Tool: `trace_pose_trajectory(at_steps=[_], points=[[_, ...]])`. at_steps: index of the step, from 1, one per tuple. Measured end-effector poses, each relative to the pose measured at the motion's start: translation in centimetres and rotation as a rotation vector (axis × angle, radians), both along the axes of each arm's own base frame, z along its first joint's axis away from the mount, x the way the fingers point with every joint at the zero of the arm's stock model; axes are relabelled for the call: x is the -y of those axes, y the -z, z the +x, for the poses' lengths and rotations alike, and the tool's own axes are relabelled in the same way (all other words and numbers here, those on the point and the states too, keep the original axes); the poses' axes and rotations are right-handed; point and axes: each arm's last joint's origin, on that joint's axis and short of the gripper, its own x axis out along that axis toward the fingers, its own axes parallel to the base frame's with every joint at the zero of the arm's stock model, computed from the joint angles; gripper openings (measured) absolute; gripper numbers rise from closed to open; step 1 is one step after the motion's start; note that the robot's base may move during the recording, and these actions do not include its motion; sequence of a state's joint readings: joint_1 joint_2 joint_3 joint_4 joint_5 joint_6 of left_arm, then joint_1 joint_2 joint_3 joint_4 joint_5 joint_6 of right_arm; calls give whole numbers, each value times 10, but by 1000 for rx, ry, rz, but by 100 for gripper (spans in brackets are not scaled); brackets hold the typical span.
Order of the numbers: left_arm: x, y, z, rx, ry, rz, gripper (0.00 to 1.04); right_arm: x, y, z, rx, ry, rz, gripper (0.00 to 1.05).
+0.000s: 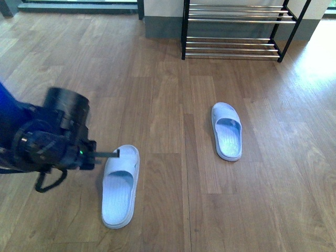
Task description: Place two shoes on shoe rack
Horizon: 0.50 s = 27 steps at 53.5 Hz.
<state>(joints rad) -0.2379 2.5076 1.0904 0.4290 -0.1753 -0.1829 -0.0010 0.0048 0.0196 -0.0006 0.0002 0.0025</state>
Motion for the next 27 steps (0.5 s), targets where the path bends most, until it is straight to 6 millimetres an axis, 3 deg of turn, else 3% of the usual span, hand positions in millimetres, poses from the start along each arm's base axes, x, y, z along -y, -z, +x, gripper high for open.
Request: trace_pose_trajectory(at_steps=[7, 11, 16, 25, 27], points=[[-11, -68, -21, 123, -36, -36, 1, 0, 0, 0, 0, 0, 0, 95], [-16, -81, -27, 150, -42, -41, 1, 0, 0, 0, 0, 0, 0, 95], [-18, -72, -28, 119, -42, -36, 1, 0, 0, 0, 0, 0, 0, 95], [-16, -15, -29, -101, -7, -28, 2, 0, 0, 0, 0, 0, 0, 95], [-14, -6, -26, -131, -5, -39, 6, 0, 0, 0, 0, 0, 0, 95]])
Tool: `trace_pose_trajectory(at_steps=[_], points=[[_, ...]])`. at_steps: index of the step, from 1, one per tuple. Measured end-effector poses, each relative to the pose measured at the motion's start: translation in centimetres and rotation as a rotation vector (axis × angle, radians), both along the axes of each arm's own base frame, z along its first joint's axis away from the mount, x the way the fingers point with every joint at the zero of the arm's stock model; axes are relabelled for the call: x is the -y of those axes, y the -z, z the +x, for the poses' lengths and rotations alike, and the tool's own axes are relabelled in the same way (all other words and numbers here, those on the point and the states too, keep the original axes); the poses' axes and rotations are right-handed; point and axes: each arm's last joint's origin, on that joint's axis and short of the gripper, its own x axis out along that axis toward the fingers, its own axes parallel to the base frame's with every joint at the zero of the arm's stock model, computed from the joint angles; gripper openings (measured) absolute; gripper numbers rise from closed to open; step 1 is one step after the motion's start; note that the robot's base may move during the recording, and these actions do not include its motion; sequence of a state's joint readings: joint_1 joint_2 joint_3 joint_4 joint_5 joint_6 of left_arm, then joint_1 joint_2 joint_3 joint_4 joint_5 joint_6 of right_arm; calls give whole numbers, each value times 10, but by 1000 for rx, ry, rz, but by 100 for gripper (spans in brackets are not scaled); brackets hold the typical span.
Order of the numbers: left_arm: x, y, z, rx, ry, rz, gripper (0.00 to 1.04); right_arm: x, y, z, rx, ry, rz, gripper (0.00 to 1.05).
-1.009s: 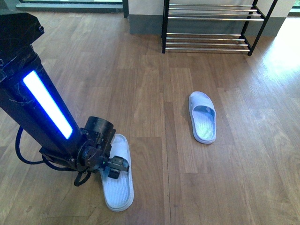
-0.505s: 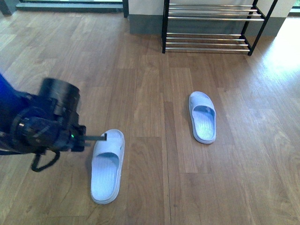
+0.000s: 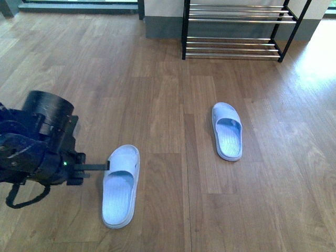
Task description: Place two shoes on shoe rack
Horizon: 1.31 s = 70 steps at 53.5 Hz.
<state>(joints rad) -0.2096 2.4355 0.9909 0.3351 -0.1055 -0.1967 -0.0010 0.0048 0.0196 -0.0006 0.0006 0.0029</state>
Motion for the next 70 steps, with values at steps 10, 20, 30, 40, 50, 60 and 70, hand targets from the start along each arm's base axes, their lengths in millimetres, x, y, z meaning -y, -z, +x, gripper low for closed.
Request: trace_pose_trajectory(at_steps=[10, 20, 30, 40, 50, 60, 70], points=[[10, 33, 29, -24, 38, 34, 39, 0, 0, 0, 0, 0, 0, 95], [19, 69, 43, -42, 139, 106, 74, 0, 0, 0, 0, 0, 0, 95], [23, 91, 54, -43, 206, 154, 97, 0, 0, 0, 0, 0, 0, 95], [28, 103, 71, 33, 285, 226, 95, 0, 0, 0, 0, 0, 0, 95], [34, 116, 82, 121, 346, 249, 95, 0, 0, 0, 0, 0, 0, 95], [37, 134, 88, 186, 345, 235, 70, 0, 0, 0, 0, 0, 0, 95], [31, 149, 87, 164, 321, 234, 34, 0, 0, 0, 0, 0, 0, 95]])
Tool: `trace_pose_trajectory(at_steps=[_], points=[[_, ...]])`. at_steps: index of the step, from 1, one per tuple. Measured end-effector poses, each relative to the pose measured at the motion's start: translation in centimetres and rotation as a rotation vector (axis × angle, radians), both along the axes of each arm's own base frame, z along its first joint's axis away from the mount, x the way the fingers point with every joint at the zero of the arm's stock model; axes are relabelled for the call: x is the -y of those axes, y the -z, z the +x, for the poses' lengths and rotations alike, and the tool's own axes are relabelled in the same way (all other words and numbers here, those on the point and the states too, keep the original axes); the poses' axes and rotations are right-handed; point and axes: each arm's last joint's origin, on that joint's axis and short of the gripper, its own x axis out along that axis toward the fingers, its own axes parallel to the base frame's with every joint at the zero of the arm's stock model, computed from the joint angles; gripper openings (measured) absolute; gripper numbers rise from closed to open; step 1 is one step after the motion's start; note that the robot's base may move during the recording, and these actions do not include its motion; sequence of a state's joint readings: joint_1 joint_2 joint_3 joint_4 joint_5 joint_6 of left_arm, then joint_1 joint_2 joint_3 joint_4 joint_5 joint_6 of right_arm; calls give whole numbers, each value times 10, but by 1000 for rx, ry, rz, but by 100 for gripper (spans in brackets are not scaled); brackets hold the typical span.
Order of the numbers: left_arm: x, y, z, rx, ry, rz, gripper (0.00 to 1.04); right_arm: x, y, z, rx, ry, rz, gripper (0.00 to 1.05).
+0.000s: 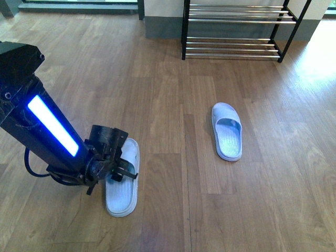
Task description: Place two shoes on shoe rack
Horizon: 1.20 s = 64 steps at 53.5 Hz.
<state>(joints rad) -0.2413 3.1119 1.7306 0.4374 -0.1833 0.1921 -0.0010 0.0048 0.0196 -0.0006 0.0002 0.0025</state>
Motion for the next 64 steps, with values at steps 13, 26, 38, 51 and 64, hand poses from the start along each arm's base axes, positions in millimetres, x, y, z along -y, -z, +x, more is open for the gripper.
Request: trace_pose_trajectory(at_steps=[13, 26, 38, 51, 64], points=[[-16, -20, -6, -104, -179, -114, 2, 0, 0, 0, 0, 0, 0, 95], [-24, -108, -34, -108, -301, -233, 2, 0, 0, 0, 0, 0, 0, 95], [-36, -242, -89, 96, -351, -219, 2, 0, 0, 0, 0, 0, 0, 95], [-59, -316, -202, 298, -478, -112, 2, 0, 0, 0, 0, 0, 0, 95], [-61, -360, -294, 652, -561, 81, 2, 0, 0, 0, 0, 0, 0, 95]])
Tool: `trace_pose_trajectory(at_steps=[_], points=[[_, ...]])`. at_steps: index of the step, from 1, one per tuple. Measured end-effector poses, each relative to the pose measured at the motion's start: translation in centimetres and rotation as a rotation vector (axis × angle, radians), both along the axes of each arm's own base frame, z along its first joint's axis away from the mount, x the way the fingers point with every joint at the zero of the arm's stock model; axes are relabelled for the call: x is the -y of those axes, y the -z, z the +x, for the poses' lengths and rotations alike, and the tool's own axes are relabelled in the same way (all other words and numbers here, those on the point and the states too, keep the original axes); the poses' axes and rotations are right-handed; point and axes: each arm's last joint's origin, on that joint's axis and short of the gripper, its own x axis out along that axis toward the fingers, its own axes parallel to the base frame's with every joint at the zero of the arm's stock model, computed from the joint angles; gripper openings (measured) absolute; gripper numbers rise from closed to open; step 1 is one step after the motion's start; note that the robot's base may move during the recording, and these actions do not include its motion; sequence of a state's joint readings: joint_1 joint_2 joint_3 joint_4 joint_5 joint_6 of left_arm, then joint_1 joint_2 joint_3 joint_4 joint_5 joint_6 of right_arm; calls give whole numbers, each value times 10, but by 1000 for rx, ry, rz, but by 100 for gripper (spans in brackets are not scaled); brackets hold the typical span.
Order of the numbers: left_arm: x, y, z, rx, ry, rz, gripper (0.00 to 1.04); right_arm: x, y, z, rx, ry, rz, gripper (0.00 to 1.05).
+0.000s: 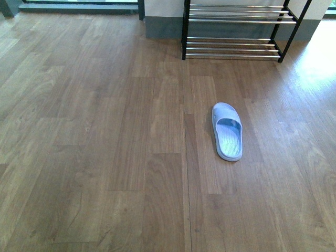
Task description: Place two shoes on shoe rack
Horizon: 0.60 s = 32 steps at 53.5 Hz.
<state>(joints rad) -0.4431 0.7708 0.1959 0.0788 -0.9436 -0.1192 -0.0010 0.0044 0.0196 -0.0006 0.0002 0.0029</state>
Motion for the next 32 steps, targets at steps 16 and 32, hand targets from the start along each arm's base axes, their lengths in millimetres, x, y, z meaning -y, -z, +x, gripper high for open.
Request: trace_pose_trajectory(at_steps=[16, 32], points=[[-1, -7, -14, 66, -12, 14, 2, 0, 0, 0, 0, 0, 0, 95], [-1, -7, -14, 66, -13, 17, 2, 0, 0, 0, 0, 0, 0, 95]])
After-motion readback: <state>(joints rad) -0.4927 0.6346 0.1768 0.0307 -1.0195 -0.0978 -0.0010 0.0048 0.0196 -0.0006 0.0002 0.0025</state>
